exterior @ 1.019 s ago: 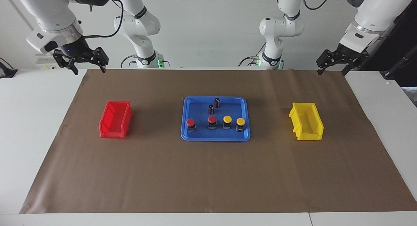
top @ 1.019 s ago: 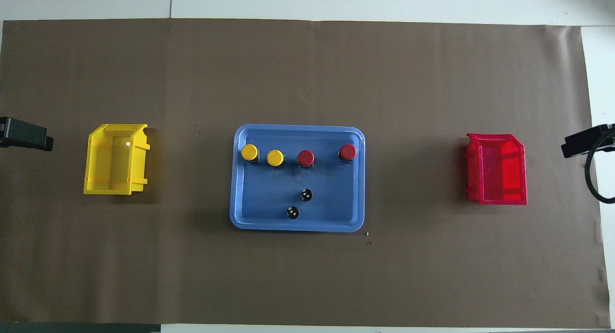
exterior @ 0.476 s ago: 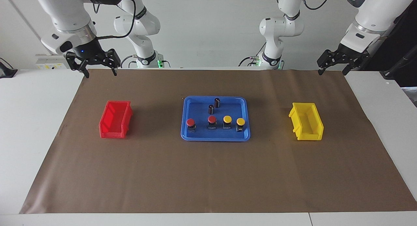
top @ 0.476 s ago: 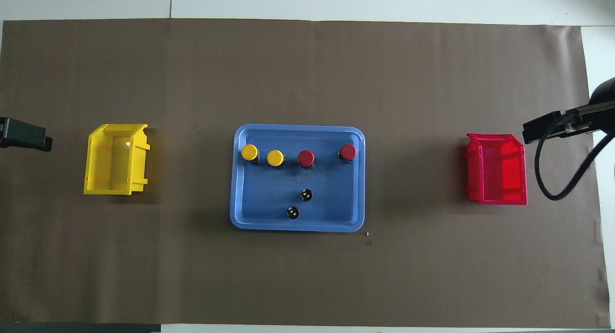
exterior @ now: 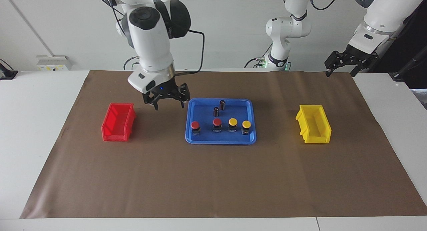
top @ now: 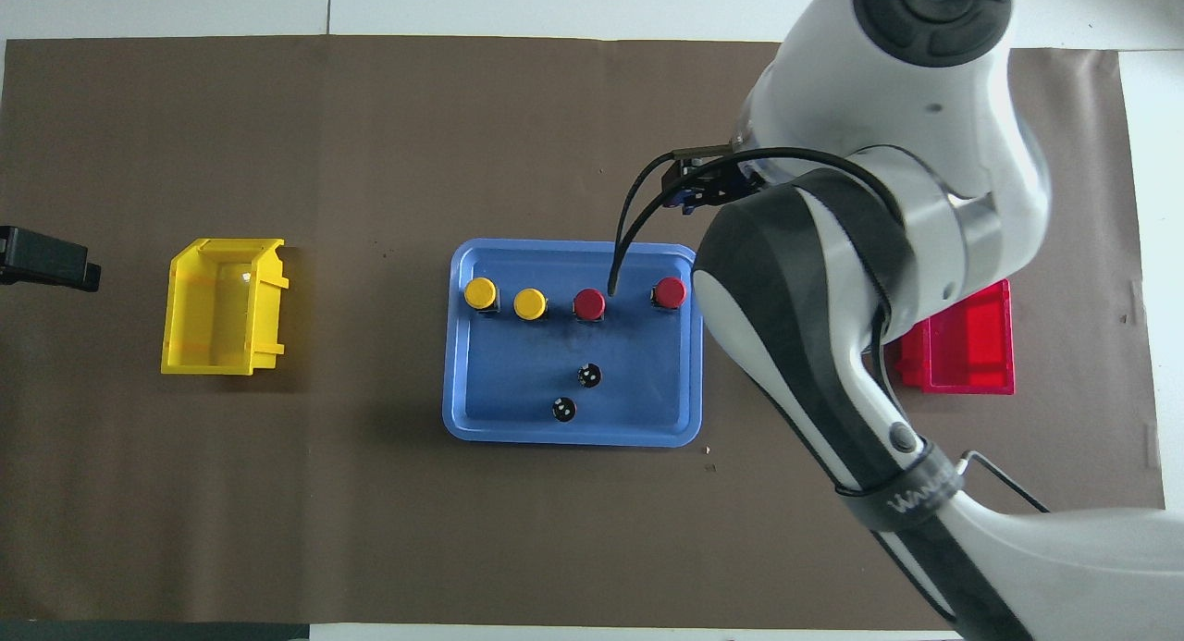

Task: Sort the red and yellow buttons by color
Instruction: 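Reach the right gripper to the red button farthest from the yellow ones and grasp it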

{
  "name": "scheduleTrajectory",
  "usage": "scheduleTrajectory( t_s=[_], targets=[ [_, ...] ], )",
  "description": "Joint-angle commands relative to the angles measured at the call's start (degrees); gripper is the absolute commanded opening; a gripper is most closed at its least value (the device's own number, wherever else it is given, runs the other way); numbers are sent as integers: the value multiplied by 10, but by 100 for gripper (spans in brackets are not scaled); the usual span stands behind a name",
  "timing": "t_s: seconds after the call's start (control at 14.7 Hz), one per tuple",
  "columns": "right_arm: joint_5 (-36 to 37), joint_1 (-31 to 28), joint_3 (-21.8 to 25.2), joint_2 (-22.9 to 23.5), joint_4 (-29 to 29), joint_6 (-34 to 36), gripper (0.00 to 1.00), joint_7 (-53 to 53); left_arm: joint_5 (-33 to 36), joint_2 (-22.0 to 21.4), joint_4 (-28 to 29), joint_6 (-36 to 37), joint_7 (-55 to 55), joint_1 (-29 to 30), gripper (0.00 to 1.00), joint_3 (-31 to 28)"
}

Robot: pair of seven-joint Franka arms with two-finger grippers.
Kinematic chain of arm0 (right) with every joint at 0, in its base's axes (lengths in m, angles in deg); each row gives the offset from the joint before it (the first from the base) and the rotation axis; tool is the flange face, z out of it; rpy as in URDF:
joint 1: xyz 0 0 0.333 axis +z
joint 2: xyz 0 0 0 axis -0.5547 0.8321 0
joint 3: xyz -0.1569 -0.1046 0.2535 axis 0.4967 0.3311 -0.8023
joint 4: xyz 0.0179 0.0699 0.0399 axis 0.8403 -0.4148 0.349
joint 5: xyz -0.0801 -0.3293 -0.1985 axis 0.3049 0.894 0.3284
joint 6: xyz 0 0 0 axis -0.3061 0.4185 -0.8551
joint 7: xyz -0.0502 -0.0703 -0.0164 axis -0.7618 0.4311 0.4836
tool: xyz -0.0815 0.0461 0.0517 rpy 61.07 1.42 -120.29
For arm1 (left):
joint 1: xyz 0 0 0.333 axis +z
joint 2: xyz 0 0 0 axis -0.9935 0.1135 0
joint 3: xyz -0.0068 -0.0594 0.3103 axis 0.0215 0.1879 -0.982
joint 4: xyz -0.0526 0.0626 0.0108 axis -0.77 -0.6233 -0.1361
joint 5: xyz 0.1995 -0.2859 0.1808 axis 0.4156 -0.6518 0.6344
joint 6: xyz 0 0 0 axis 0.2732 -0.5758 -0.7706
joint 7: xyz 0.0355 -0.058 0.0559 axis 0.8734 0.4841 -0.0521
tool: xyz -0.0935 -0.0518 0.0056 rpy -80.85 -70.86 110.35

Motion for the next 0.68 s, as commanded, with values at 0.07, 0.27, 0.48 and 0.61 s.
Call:
scheduleTrajectory(
  t_s=[0.07,0.27,0.48,0.61],
  targets=[
    [3,10,-2,-9,-109,-99,100,34,10,-17,17,1,-3,2,100,1],
    [6,11,-2,-21,-171,-136,96,31,10,-17,17,1,-3,3,100,1],
    [10,13,-2,-24,-207,-167,86,32,10,-17,17,1,-3,2,100,1],
    [11,13,-2,-23,-221,-180,81,32,10,-17,17,1,-3,3,100,1]
  ],
)
